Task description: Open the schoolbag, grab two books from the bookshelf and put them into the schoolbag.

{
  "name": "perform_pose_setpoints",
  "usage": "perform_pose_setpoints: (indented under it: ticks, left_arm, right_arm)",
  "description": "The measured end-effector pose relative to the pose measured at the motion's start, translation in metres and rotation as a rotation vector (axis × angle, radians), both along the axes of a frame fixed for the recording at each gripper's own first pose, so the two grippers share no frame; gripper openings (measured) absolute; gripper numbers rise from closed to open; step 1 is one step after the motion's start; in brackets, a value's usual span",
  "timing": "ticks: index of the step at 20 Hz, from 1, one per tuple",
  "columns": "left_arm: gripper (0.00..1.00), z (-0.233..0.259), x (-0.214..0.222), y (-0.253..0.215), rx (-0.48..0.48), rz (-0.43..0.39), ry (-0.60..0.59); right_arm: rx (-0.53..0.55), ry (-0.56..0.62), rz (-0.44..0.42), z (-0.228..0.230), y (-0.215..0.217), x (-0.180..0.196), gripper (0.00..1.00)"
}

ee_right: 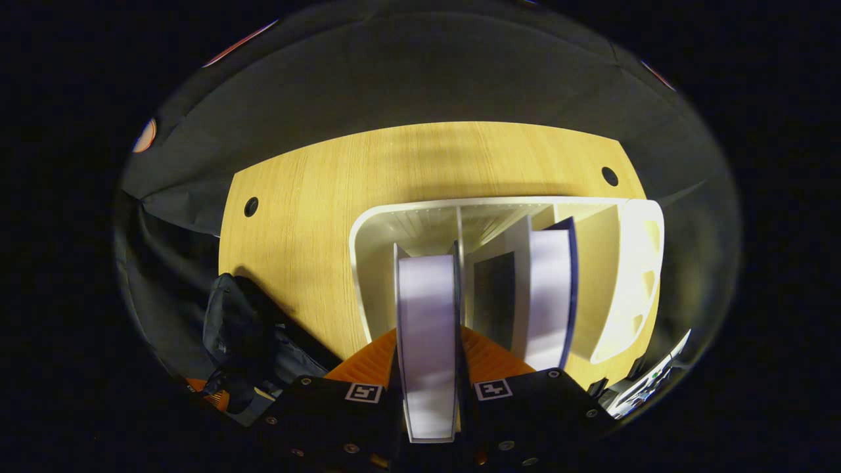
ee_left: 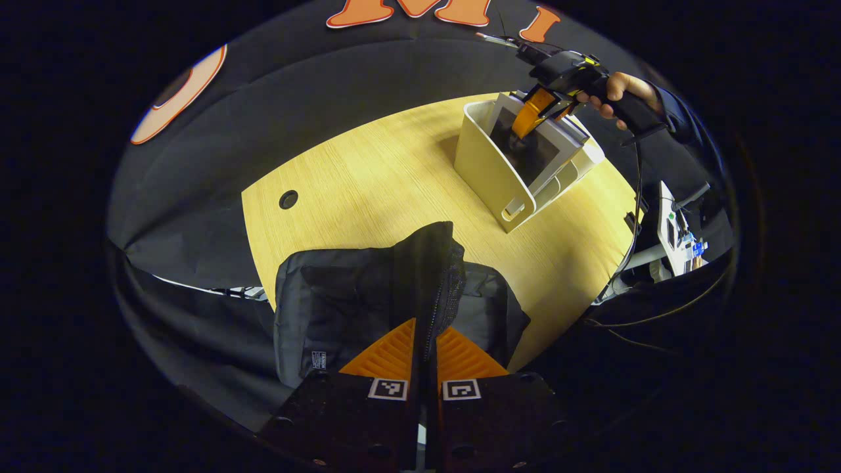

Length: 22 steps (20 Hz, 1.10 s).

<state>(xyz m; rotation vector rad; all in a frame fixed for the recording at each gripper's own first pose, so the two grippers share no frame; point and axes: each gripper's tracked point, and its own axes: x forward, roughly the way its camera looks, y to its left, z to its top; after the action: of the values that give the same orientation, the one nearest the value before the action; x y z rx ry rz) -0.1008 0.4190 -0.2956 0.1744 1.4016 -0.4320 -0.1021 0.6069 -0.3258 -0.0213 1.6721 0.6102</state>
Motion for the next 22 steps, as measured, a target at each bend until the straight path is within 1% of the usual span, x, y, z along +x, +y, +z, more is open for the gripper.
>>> perform_pose_setpoints:
  ticks: [3, 7, 9, 12, 15, 18, 22]
  left_arm:
    - [0.05, 0.001, 0.0, -0.001, -0.008, -0.004, -0.001]
    - [0.05, 0.0, 0.003, 0.001, -0.013, -0.01, -0.005]
    - [0.05, 0.0, 0.003, 0.001, -0.018, -0.016, -0.007]
    - [0.05, -0.001, 0.0, 0.003, -0.022, -0.03, -0.012]
    - [0.05, 0.001, 0.001, 0.004, -0.023, -0.042, -0.018]
    - [0.05, 0.001, 0.001, 0.002, -0.032, -0.045, -0.023]
    - [0.05, 0.005, 0.005, 0.002, -0.036, -0.067, -0.047]
  right_arm:
    - [0.053, 0.006, -0.067, 0.031, -0.008, 0.009, 0.36]
    - [0.129, -0.02, -0.118, 0.081, -0.028, 0.016, 0.35]
    - [0.18, -0.014, -0.151, 0.109, -0.037, 0.013, 0.34]
    - [0.238, -0.009, -0.202, 0.137, -0.055, 0.009, 0.34]
    - [0.287, -0.023, -0.233, 0.163, -0.073, 0.003, 0.34]
    - [0.35, 0.006, -0.273, 0.174, -0.078, -0.024, 0.34]
    - [0.416, 0.064, -0.296, 0.17, -0.072, -0.069, 0.34]
